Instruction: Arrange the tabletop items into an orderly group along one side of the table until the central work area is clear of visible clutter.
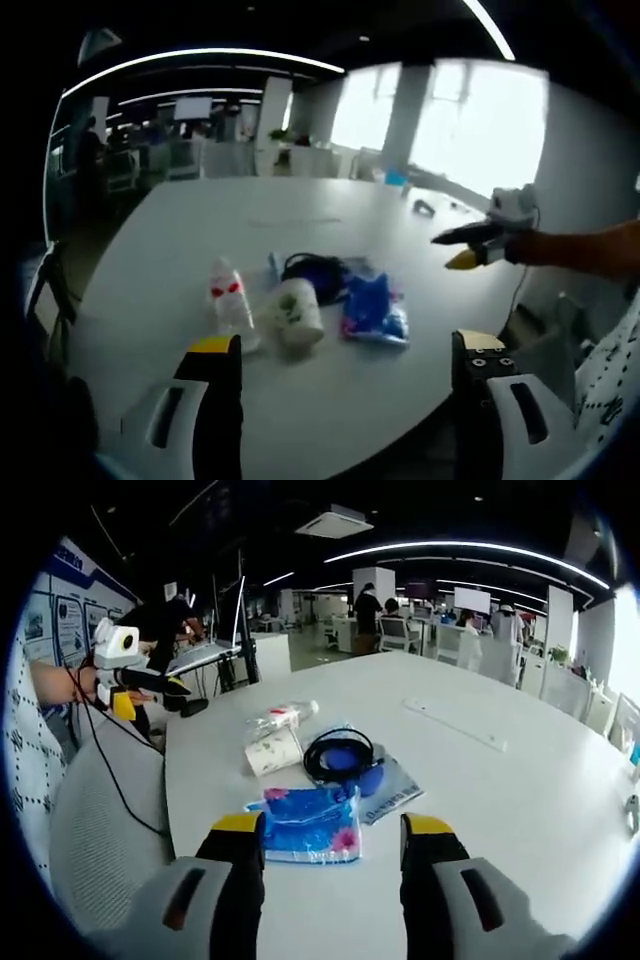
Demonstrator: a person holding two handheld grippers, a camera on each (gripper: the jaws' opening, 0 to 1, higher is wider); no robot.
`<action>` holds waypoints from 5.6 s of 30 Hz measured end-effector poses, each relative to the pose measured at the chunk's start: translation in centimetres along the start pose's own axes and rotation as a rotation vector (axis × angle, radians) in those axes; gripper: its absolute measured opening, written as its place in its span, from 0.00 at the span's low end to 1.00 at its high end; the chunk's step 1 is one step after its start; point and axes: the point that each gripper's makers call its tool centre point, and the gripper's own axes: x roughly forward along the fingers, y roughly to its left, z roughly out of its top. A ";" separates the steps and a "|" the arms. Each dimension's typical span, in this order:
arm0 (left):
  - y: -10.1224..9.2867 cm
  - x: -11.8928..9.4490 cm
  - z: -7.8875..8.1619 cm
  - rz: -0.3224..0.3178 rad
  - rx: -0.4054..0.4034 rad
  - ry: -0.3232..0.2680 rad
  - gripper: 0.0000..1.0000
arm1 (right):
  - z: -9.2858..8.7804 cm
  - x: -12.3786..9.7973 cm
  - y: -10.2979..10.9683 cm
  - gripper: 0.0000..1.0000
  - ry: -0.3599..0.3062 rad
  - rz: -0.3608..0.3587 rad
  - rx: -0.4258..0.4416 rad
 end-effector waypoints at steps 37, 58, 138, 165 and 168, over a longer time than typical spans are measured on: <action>-4.6 7.4 -2.6 -0.034 -0.018 0.100 0.76 | -1.4 4.1 -0.7 0.42 0.062 0.100 -0.096; -5.6 10.2 -4.6 -0.029 -0.096 0.164 0.71 | -2.8 5.9 -1.1 0.38 0.102 0.139 -0.146; -5.5 15.2 -8.4 0.094 -0.353 0.329 0.37 | -5.4 9.1 -1.9 0.15 0.159 0.170 -0.192; -5.1 15.5 -9.2 0.111 -0.327 0.369 0.04 | -5.6 9.1 -2.0 0.00 0.164 0.171 -0.198; -5.1 15.4 -9.3 0.109 -0.313 0.376 0.00 | -5.6 9.0 -2.0 0.00 0.167 0.169 -0.197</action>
